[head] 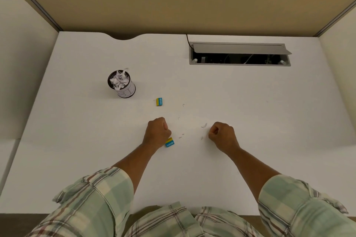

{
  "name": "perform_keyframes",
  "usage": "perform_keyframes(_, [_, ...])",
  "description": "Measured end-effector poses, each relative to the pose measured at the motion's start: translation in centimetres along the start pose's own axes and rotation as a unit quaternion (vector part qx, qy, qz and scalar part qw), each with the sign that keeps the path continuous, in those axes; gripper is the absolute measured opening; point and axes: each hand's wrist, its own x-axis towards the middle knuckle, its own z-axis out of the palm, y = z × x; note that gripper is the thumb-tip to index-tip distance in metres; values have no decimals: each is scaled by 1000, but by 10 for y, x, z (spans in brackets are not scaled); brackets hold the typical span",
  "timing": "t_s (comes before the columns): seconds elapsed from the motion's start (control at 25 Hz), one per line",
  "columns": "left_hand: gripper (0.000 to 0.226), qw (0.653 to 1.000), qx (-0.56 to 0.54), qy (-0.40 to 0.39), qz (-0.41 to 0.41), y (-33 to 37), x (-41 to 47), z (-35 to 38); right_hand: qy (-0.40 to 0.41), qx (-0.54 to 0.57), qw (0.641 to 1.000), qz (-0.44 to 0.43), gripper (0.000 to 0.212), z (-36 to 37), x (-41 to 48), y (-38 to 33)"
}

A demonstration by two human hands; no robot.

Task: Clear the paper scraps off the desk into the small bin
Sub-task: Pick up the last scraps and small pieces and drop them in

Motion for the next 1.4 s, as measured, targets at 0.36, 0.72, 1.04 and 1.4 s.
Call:
perform_keyframes(0.36, [15, 995, 11, -68, 75, 13, -1, 19, -76, -53, 994, -56, 16, 17, 0, -3])
perform_keyframes(0.72, [14, 990, 94, -76, 73, 17, -4, 30, -67, -149, 982, -97, 16, 27, -2, -5])
perform_keyframes(1.04, [14, 991, 68, -71, 85, 15, -1, 31, -70, -141, 979, -131, 14, 24, -2, -4])
perform_keyframes(1.4, [16, 994, 30, -52, 93, 14, -1, 33, 31, -20, 998, -60, 19, 6, 11, -13])
